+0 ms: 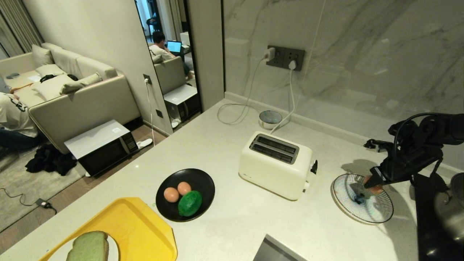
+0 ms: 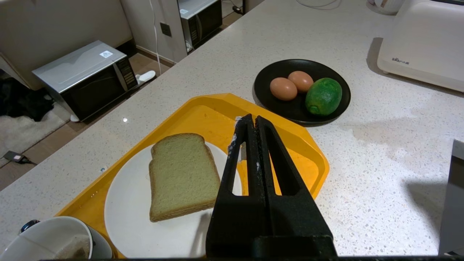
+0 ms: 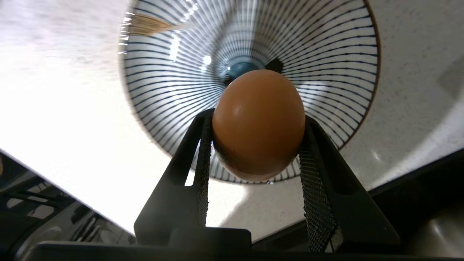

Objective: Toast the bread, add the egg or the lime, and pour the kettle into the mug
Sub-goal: Put the egg in the bowl

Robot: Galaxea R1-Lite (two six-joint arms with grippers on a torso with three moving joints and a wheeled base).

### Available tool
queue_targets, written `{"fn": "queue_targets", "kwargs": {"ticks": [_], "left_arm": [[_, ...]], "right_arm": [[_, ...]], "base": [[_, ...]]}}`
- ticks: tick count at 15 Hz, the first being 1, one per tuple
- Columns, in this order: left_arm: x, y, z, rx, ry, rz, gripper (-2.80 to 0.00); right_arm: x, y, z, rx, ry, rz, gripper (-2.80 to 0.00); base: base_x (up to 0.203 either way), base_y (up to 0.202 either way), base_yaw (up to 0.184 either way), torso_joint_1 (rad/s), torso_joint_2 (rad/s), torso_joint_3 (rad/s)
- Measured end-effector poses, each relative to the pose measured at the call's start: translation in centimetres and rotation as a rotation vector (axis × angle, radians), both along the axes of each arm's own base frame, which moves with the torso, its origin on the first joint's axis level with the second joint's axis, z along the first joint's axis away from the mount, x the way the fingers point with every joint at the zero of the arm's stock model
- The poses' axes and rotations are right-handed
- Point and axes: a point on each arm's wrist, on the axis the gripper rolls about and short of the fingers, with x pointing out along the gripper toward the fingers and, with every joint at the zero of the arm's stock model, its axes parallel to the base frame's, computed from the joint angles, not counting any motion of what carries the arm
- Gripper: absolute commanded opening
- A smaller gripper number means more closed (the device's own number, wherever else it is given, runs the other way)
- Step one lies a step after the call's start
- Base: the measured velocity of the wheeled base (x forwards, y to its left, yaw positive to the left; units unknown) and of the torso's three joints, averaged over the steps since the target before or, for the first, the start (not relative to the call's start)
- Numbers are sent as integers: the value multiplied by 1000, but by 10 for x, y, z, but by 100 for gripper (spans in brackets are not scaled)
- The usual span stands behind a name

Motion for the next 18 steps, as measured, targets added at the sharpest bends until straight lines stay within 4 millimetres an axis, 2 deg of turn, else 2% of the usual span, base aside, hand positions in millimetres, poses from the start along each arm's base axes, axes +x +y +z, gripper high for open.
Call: {"fn": "queue_targets", "kwargs": {"ticks": [5,12,15,18], "left_arm": [[0,0,0,0,0,0,-280],[0,0,0,0,0,0,-280],[0,0,0,0,0,1,-280],[0,0,0,0,0,0,-280]], "right_arm": [[-35,11,54,-7,-93,15,-280],[-113,39,140,30,-79,145,-280],[-142,52,166,33,-123,190,-280],[-163,58,184,38,-197,211,-280]], "base": [[0,0,0,0,0,0],[0,0,0,0,0,0],[0,0,0,0,0,0],[0,0,0,0,0,0]]}}
